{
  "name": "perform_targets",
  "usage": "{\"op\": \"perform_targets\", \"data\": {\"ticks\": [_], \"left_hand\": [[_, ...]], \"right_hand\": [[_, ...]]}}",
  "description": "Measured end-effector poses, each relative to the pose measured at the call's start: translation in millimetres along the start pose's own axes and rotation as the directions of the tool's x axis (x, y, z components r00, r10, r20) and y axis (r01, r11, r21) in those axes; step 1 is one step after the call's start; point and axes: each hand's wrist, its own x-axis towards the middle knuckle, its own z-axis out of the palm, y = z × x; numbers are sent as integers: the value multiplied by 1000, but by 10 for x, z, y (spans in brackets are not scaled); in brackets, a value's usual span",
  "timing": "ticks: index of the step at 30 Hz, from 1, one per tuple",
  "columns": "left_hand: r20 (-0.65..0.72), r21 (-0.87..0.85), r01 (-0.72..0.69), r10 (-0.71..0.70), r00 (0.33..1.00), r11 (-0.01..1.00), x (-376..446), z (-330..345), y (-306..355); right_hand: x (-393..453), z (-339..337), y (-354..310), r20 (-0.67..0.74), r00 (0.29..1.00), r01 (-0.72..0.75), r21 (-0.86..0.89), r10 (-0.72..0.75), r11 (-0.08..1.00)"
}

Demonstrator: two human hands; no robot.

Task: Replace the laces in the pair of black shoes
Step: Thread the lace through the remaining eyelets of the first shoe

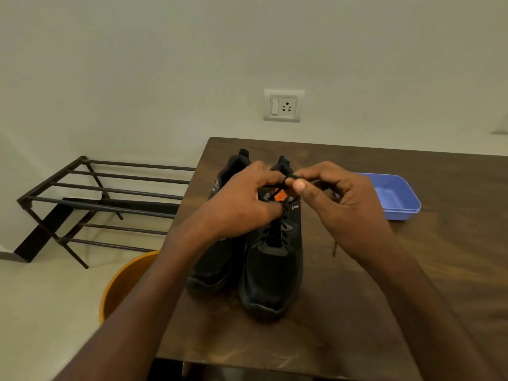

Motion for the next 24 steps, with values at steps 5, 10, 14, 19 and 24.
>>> {"op": "perform_targets", "data": {"ticks": [5, 10, 14, 19, 24], "left_hand": [[-228, 131, -108, 136, 964, 985, 24, 141, -129], [-382, 281, -159, 262, 886, 947, -2, 149, -158], [-361, 371, -213, 352, 863, 904, 13, 171, -191], [-362, 243, -210, 289, 886, 947, 2, 171, -247], [-207, -726, 37, -270, 940, 686, 20, 100, -77]], "right_hand": [[61, 209, 143, -109, 988, -86, 171, 106, 981], [107, 318, 260, -121, 974, -174, 128, 190, 976], [114, 373, 385, -36, 977, -210, 41, 211, 977], [121, 333, 404, 14, 977, -214, 82, 214, 973], [97, 265, 445, -161, 981, -88, 129, 109, 988]]}}
